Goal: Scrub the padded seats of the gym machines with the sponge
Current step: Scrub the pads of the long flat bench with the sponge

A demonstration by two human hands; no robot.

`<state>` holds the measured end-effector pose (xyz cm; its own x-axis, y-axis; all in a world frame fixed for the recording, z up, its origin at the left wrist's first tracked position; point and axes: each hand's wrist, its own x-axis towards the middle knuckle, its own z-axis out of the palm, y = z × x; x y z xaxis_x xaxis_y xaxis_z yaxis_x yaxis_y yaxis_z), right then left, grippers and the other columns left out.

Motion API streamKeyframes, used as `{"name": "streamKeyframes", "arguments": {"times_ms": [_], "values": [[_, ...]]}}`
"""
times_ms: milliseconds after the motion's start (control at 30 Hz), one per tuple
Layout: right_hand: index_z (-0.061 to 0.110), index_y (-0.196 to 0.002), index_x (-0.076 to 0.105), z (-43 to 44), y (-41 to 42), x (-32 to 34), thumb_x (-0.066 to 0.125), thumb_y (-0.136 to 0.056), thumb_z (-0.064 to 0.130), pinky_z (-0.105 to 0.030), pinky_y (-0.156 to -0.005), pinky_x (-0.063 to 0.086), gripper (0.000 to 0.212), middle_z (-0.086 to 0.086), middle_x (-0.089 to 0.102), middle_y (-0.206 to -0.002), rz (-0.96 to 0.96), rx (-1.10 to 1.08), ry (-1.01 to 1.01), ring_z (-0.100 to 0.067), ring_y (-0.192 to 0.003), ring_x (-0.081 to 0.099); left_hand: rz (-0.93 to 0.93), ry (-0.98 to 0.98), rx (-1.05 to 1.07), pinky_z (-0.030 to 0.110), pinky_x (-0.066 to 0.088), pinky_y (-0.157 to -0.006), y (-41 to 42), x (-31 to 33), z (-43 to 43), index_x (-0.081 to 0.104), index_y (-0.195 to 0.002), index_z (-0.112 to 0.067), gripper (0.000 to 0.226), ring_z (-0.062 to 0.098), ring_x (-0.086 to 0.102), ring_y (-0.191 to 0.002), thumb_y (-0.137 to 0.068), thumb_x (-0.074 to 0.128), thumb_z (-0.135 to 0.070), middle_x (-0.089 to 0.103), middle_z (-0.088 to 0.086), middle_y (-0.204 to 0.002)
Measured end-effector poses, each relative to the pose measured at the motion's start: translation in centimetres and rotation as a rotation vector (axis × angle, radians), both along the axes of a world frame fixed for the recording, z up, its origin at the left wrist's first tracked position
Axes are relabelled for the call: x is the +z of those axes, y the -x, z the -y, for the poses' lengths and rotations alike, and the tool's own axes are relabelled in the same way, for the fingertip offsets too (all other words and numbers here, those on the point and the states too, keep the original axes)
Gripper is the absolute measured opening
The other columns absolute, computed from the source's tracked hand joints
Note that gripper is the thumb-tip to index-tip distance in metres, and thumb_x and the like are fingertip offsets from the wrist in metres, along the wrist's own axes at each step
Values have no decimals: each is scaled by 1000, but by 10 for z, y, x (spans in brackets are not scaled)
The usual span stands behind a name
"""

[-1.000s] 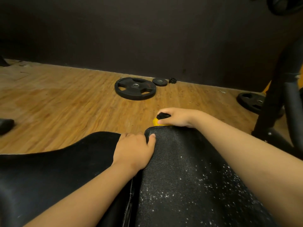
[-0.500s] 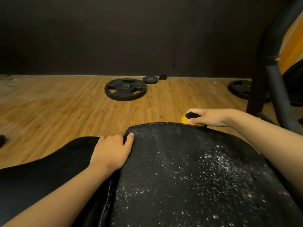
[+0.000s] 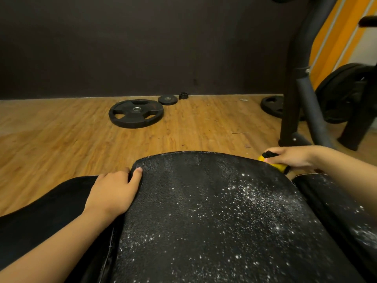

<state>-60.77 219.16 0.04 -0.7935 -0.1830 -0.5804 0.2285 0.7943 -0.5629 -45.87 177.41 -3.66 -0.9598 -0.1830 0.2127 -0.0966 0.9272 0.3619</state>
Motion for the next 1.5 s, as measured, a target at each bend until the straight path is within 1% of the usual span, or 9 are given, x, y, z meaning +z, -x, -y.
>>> {"name": "streamKeyframes", "arguments": {"times_ms": [200,333,533,667,867,1033,1133,1300,1500], "values": [[14,-121,60,17,9,-16,59,-94,21,-45,-99,49,28,-12,66,-121,111,-131,180,-27,-110,64,-26,5,6,35,31,-70,0,-3,0,54,-76,-16,55,24,53,-74,-98,20,-52,57,3,-68],[27,-130,55,59,27,-19,69,-84,37,-51,-96,50,50,-9,62,-127,172,27,57,-31,-111,63,-34,9,10,35,30,-70,1,-3,0,53,-76,-17,52,24,52,-73,-98,21,-52,56,2,-67],[28,-124,55,140,39,-6,58,-93,33,-45,-96,51,32,-6,61,-127,156,265,94,-25,-109,64,-61,42,4,33,27,-71,1,-2,-2,49,-71,-19,50,21,47,-70,-98,22,-50,50,-2,-62],[31,-141,42,196,37,2,57,-92,45,-44,-99,47,54,-2,50,-139,79,361,78,-24,-119,54,-51,51,-4,31,26,-75,1,-4,-2,47,-71,-20,49,18,43,-71,-97,19,-51,46,-4,-63],[31,-134,45,286,6,28,52,-97,36,-37,-100,44,38,5,50,-126,-32,574,152,-15,-112,52,-32,61,-4,31,26,-77,0,-2,-4,39,-69,-24,45,23,52,-81,-99,18,-50,40,-7,-64],[11,-129,50,341,-21,27,54,-97,22,-33,-84,50,34,-11,57,-118,-30,761,166,-20,-100,58,-9,113,7,36,33,-87,-1,-2,-5,48,-77,-18,49,28,56,-89,-100,19,-50,61,7,-83],[12,-127,52,336,-23,31,55,-97,21,-32,-86,51,32,-7,60,-111,-15,689,252,-16,-96,60,18,75,7,36,33,-89,-3,-1,-3,52,-80,-15,50,29,56,-94,-101,22,-49,64,10,-91],[21,-115,57,314,-34,50,51,-98,21,-27,-84,53,18,-1,65,-107,49,367,671,-15,-95,65,47,-82,-49,32,35,-79,-13,10,9,60,-88,-16,44,24,57,-97,-99,35,-50,62,0,-85],[13,-132,51,328,-64,66,54,-96,22,-25,-80,53,37,-3,63,-114,43,294,788,-14,-99,62,-78,-181,-77,27,42,-93,-72,35,75,60,-107,-33,21,3,49,-104,-94,49,-47,58,-16,-100]]}}
